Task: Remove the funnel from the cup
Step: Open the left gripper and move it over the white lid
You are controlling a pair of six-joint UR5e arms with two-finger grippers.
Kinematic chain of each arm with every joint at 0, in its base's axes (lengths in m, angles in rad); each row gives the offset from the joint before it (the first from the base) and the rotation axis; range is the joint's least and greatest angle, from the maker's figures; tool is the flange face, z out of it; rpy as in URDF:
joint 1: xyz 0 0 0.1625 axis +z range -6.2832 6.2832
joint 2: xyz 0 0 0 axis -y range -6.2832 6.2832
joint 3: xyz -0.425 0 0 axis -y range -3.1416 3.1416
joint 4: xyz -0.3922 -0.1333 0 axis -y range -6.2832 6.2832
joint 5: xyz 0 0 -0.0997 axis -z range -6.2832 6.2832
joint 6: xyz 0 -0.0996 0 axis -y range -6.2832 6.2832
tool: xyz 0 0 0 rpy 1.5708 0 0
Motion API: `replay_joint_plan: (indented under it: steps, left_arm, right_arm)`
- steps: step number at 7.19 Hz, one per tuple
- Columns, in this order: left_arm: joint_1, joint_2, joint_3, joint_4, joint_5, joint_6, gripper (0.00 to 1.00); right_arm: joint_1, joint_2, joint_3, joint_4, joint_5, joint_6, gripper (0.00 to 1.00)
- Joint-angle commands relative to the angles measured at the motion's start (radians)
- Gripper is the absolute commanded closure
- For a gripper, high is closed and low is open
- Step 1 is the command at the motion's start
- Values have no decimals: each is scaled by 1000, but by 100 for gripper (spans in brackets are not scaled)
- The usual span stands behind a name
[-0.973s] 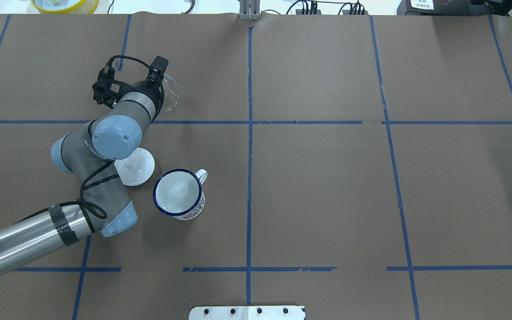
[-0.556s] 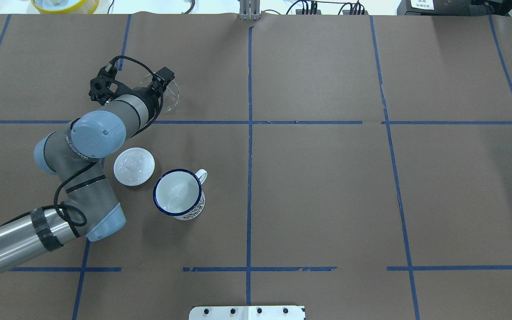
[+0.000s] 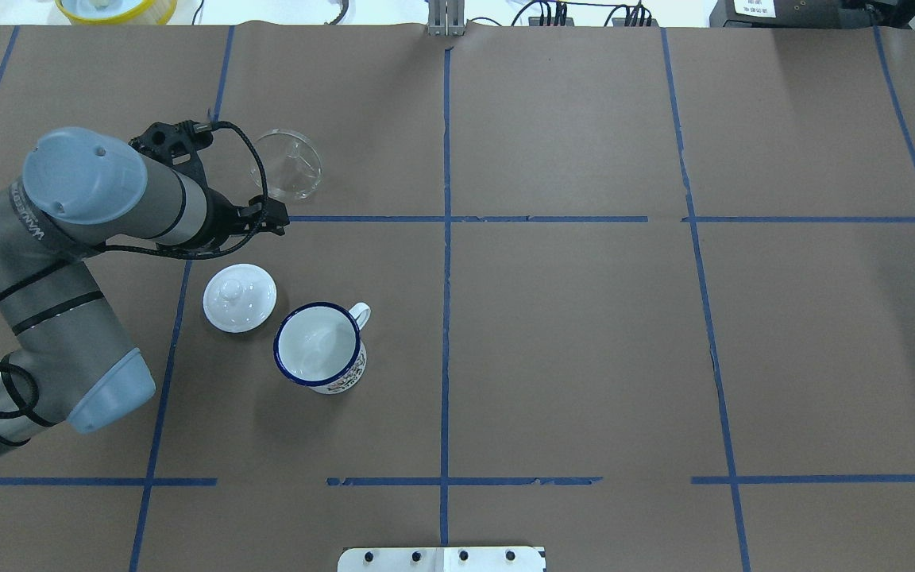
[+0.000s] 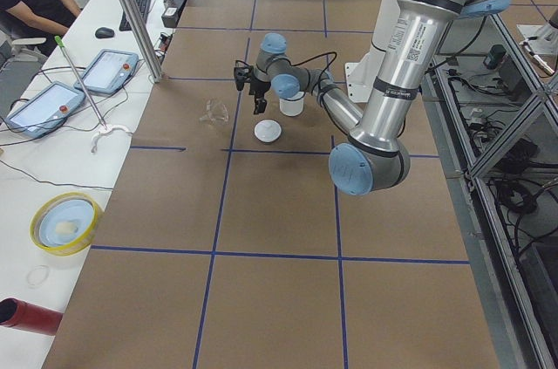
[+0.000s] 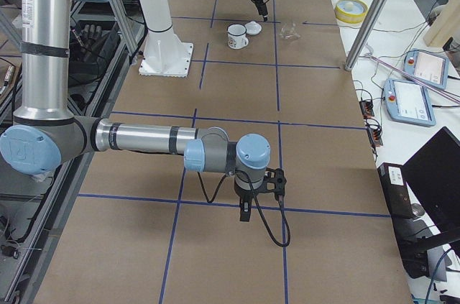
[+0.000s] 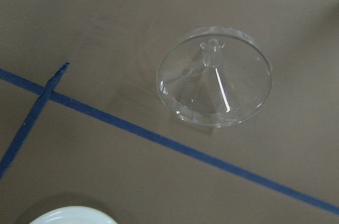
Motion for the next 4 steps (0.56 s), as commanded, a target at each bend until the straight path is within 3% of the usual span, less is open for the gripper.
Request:
replay_joint_plan:
  steps: [1, 4]
  left_arm:
    - [3, 5, 26, 65, -52, 169, 0]
    - [6, 6, 79, 46, -54, 174, 0]
  right_arm:
    - [0, 0, 0, 0, 0, 0, 0]
    - [0, 0, -1, 0, 0, 0, 0]
